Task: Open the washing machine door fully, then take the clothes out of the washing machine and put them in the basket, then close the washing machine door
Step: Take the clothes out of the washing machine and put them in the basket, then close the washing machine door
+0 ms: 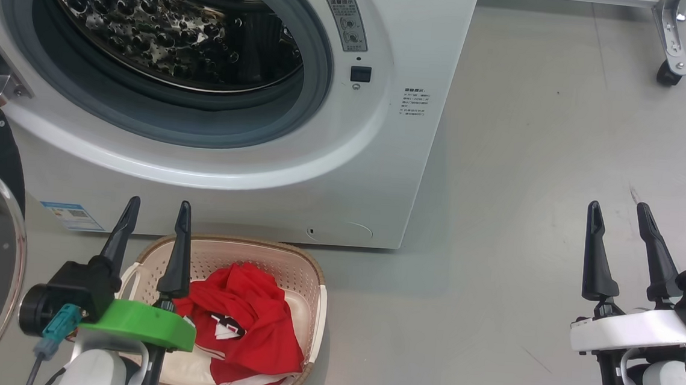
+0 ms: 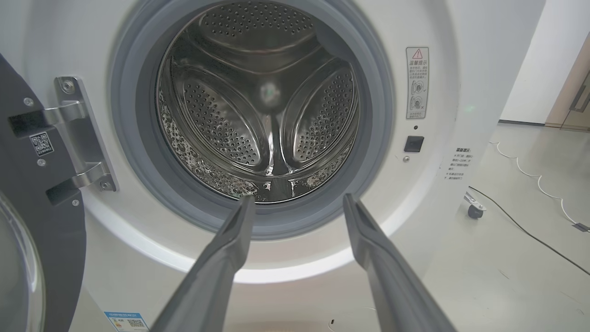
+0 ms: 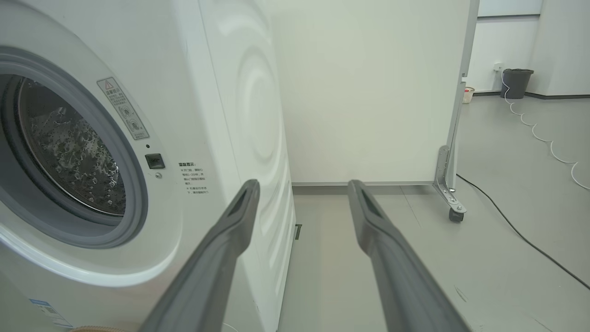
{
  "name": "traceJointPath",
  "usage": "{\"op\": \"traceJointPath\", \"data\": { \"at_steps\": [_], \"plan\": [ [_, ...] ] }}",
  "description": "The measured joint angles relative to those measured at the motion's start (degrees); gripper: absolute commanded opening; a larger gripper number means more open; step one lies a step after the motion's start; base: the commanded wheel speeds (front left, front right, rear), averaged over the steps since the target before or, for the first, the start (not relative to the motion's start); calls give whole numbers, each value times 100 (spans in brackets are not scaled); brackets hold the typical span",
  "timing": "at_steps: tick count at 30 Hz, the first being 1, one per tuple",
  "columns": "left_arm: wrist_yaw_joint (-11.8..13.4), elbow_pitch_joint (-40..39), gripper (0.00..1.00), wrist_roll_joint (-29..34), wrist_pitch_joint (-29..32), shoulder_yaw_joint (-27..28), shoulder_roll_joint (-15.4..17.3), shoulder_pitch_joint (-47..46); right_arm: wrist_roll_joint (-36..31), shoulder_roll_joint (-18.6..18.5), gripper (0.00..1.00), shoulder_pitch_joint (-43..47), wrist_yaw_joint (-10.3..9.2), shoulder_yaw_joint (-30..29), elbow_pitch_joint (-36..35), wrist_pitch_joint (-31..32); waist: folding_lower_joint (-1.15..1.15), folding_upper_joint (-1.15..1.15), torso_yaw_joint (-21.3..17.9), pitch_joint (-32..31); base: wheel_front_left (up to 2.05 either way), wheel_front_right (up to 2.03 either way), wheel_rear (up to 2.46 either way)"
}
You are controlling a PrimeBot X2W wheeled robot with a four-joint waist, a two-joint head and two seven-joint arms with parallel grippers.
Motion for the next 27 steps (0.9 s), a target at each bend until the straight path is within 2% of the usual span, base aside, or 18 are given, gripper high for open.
{"op": "traceJointPath", "data": {
  "at_steps": [14,27],
  "plan": [
    [53,-60,100,0,0,-49,0,86,-1,-2,100,5,0,48,4,0,0,0,-13,-26,-14,14,0],
    [71,-80,100,10,0,-63,1,89,-1,-1,100,5,0,83,14,0,0,0,-30,-57,-67,67,0]
  ]
}}
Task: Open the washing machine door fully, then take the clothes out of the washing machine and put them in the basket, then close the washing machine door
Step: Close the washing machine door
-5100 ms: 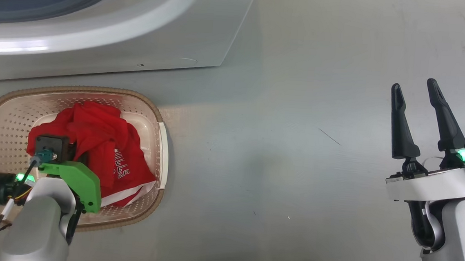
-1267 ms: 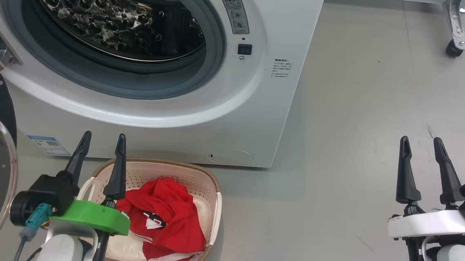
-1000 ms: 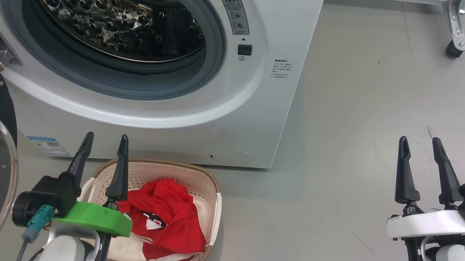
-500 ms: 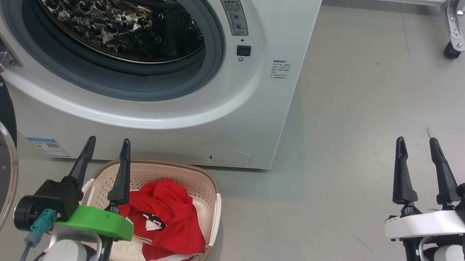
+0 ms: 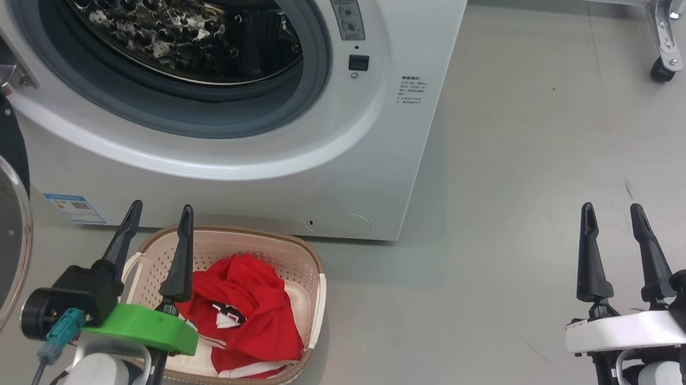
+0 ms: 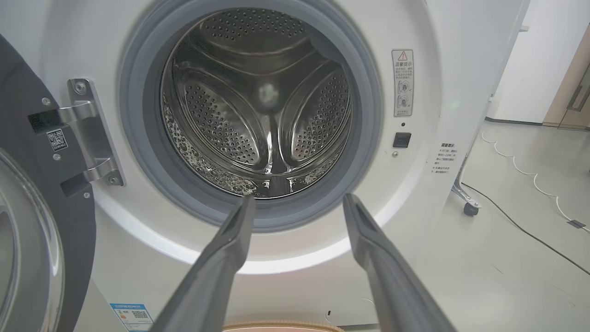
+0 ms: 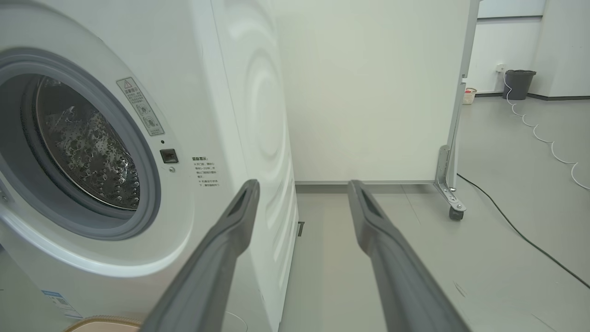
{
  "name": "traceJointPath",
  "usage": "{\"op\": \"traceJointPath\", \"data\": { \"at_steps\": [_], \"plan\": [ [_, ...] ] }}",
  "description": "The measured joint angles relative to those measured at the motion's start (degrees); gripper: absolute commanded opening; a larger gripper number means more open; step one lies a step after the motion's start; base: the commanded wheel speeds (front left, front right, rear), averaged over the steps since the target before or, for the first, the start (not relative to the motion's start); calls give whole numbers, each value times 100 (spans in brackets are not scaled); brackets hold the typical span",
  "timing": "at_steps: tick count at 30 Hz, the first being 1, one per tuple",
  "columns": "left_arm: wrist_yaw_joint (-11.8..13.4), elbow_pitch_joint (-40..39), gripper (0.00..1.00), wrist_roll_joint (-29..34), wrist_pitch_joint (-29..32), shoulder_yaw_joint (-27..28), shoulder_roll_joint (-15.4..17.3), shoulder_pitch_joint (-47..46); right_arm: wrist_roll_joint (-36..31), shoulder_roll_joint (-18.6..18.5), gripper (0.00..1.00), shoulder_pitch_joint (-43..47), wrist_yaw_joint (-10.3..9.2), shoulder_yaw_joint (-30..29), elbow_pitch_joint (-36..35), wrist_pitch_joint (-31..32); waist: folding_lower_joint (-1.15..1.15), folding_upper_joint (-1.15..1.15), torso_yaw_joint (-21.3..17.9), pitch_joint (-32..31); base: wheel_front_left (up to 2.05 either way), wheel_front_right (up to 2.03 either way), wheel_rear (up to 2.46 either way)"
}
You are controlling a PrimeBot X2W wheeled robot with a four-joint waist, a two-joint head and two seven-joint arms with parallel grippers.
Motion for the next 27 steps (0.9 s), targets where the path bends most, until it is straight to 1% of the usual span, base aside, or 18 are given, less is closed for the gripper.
{"op": "traceJointPath", "data": {
  "at_steps": [18,27],
  "plan": [
    [51,-54,100,69,0,1,0,0,0,1,100,3,0,-33,4,0,0,0,8,-2,-122,122,0],
    [51,-82,100,70,0,1,0,0,0,1,100,14,0,-31,7,0,0,0,22,12,-102,102,0]
  ]
}}
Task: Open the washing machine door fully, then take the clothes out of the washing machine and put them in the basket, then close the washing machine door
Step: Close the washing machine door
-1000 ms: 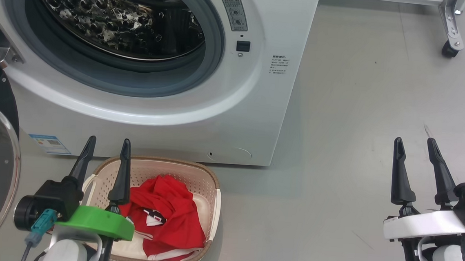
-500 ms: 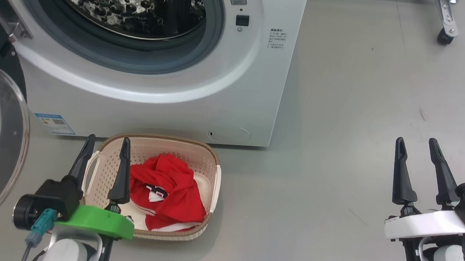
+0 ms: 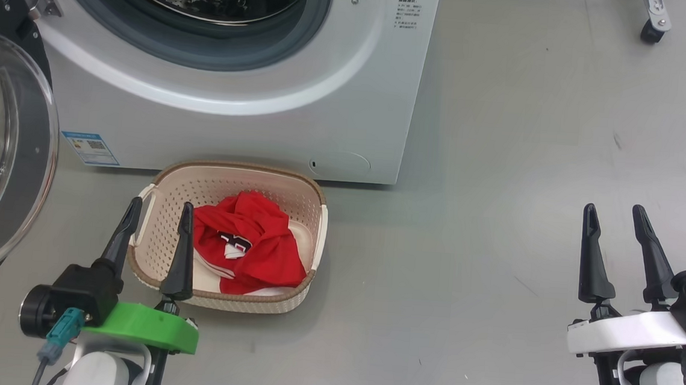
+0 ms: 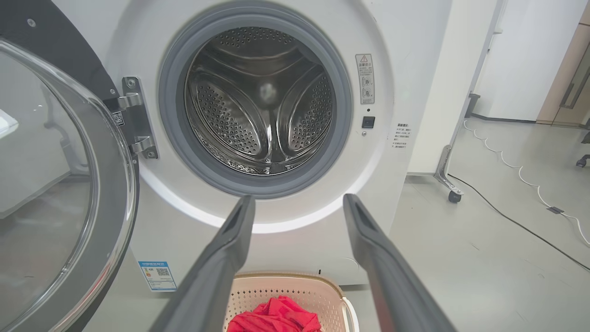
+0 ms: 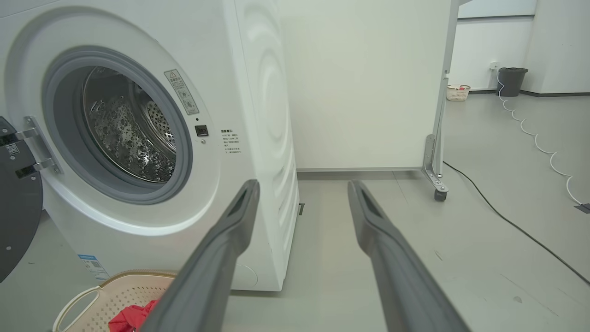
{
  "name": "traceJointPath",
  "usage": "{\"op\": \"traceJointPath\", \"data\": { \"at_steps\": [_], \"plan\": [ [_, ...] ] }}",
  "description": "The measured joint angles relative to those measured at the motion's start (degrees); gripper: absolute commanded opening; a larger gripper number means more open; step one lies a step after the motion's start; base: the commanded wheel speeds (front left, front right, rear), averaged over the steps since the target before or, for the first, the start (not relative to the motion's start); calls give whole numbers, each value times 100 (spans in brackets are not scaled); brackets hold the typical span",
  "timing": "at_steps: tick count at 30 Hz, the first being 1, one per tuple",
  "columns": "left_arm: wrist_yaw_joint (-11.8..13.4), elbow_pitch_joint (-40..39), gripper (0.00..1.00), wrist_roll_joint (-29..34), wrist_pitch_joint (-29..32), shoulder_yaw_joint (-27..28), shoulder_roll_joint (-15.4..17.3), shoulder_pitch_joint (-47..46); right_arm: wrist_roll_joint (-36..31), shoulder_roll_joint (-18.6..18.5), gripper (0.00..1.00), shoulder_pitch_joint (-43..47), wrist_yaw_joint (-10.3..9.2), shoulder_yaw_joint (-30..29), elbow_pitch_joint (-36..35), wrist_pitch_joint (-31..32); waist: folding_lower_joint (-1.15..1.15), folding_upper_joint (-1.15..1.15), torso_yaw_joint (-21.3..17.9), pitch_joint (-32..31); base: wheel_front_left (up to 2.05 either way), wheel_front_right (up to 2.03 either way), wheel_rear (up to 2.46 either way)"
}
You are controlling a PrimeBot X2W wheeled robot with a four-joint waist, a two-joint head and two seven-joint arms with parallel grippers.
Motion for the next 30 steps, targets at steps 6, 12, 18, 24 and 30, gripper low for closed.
{"op": "traceJointPath", "data": {
  "at_steps": [6,12,18,24,30],
  "plan": [
    [-1,-20,100,5,-1,2,0,0,0,1,100,0,0,12,0,0,0,0,1,14,-72,72,0],
    [-1,-22,100,15,-1,1,0,0,0,2,100,0,0,22,2,0,0,0,0,39,-48,48,0],
    [-1,-23,100,23,0,0,0,-1,0,3,100,0,0,22,7,0,0,0,2,58,-23,23,0],
    [-1,-25,100,24,0,-8,0,-1,1,3,100,0,0,31,16,0,0,0,8,56,-2,2,0],
    [-1,-25,100,24,0,-8,0,-1,1,3,100,-1,0,37,41,0,0,0,21,44,0,0,0]
  ]
}}
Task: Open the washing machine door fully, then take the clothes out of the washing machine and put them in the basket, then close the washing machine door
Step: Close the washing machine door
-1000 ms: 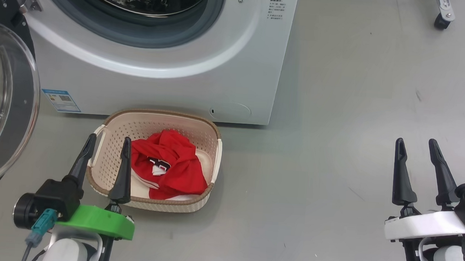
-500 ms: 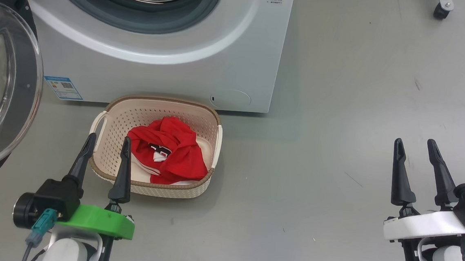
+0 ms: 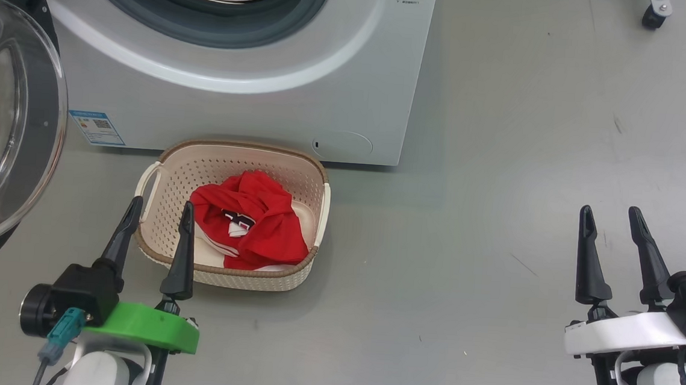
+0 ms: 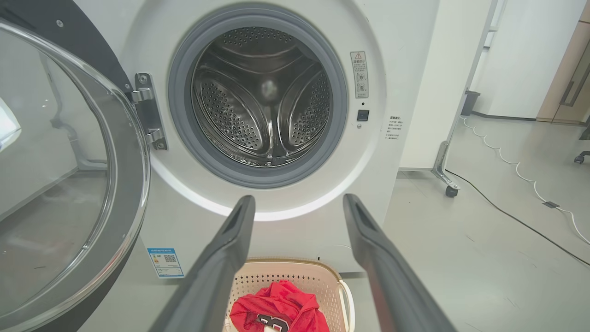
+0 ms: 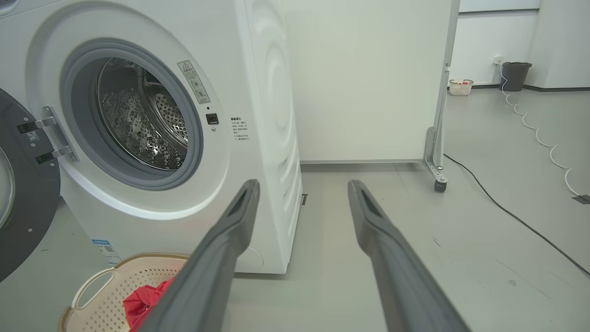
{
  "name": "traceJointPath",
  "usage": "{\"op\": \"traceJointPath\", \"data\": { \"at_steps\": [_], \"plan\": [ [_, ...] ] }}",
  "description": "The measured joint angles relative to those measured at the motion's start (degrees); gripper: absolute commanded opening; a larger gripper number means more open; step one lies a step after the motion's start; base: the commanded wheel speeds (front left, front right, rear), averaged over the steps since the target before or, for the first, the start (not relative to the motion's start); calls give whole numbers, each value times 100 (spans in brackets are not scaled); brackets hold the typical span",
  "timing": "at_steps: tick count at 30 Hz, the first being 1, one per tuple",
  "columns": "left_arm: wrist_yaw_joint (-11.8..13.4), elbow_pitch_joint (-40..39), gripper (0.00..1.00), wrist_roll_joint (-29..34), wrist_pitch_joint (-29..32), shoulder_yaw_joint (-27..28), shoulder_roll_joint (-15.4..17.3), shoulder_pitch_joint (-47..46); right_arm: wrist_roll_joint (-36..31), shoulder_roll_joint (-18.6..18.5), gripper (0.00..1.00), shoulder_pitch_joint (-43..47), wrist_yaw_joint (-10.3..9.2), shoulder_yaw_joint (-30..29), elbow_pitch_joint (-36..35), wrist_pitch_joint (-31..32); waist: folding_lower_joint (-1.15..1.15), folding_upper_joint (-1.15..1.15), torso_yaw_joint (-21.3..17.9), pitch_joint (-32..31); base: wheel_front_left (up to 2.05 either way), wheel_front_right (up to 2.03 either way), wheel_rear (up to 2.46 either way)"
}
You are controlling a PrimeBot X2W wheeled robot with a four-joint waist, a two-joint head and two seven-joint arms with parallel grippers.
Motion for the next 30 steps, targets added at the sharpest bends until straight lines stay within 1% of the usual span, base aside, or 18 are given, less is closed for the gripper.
{"op": "traceJointPath", "data": {
  "at_steps": [24,30],
  "plan": [
    [0,7,100,24,0,-41,1,1,0,-7,100,0,0,67,49,0,0,0,-2,-85,0,0,0],
    [-2,36,100,25,0,-149,1,1,0,-32,100,6,0,16,49,0,0,0,41,-103,0,0,0]
  ]
}}
